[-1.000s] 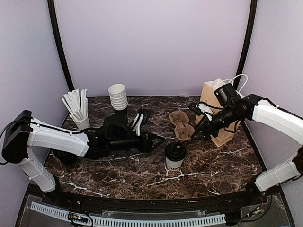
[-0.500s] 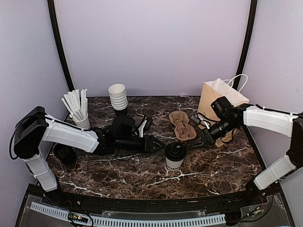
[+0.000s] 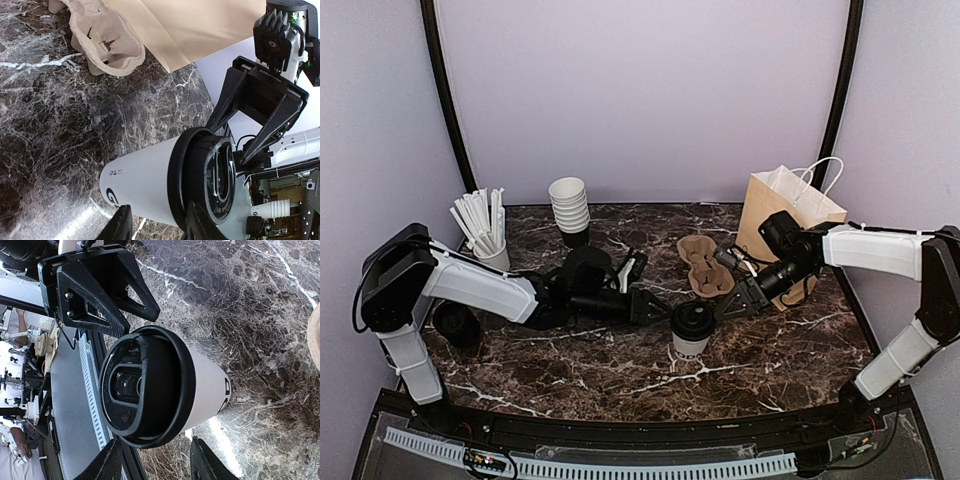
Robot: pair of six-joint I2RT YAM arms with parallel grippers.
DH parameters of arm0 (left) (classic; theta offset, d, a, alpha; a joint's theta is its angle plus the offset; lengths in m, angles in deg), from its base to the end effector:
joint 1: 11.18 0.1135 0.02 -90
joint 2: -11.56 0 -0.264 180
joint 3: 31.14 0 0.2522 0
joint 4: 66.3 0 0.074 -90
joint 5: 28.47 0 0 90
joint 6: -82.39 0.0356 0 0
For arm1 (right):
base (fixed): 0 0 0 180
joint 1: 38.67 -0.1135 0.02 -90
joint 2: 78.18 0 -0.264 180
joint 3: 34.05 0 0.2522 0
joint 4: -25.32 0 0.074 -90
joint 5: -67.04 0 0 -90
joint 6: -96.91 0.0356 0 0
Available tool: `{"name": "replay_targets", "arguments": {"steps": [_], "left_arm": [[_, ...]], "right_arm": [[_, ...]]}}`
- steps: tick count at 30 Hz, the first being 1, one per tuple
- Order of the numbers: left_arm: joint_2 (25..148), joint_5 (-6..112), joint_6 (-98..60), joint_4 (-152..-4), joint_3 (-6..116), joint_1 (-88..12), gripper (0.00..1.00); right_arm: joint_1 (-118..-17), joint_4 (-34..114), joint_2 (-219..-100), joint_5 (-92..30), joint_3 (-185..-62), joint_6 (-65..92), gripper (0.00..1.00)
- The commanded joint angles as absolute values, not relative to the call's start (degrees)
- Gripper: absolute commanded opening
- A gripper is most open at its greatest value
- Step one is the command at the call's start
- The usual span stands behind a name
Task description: Pack the takeout coffee
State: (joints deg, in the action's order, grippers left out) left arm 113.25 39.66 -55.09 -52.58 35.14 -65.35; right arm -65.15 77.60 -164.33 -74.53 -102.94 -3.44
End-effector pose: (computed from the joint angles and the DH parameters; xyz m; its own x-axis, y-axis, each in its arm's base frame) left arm 0.2108 -0.3146 0.1863 -0.8501 0.0089 -0.5265 0.4860 0.3983 -0.7779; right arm 0.2353 0.1483 0.2120 -0.7312 -0.4890 -0.4757 -0.6644 0.3521 0.6592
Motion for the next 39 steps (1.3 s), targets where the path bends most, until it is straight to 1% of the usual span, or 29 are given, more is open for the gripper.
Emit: {"name": "replay_targets", "arguments": {"steps": [1,5,8,14,18,21,28,36,39], "left_arm": [[114.14,38.43,-55.38,-50.89,36.97,-65.42,0.40],[114.55,38.30,-55.42,-50.93,37.18,-65.41,0.40],[114.53,38.21,-55.25,-51.08,37.20,-65.41,0.40],[115.45,37.65,-54.90,-52.28,38.06,-65.41,0.40],[117.35,37.74,-54.89,-57.11,39.54,-65.41,0.39],[118.67,39.42,-55.51,-61.11,40.39,-65.30,0.37],[120.92,42.10,-56.49,-70.62,40.37,-64.40,0.35],[124.32,42.91,-56.77,-73.76,40.54,-64.30,0.31],[124.53,43.38,-56.35,-73.83,40.86,-64.21,0.31]], "right_arm": [[-64.95,76.17,-166.17,-76.37,-103.39,-3.20,0.48],[-64.95,77.03,-168.33,-77.44,-104.32,-3.55,0.47],[-64.93,77.72,-169.28,-78.41,-104.75,-4.08,0.43],[-64.95,77.54,-171.06,-78.15,-104.15,-3.44,0.43],[-64.95,77.92,-173.94,-76.36,-104.34,-2.68,0.42],[-64.67,77.63,-176.41,-74.67,-104.50,-1.44,0.39],[-63.53,76.79,-181.38,-69.31,-104.68,1.20,0.38],[-61.94,76.15,-182.97,-65.35,-104.71,2.80,0.36],[-61.33,76.74,-183.01,-68.41,-105.45,1.60,0.36]]}}
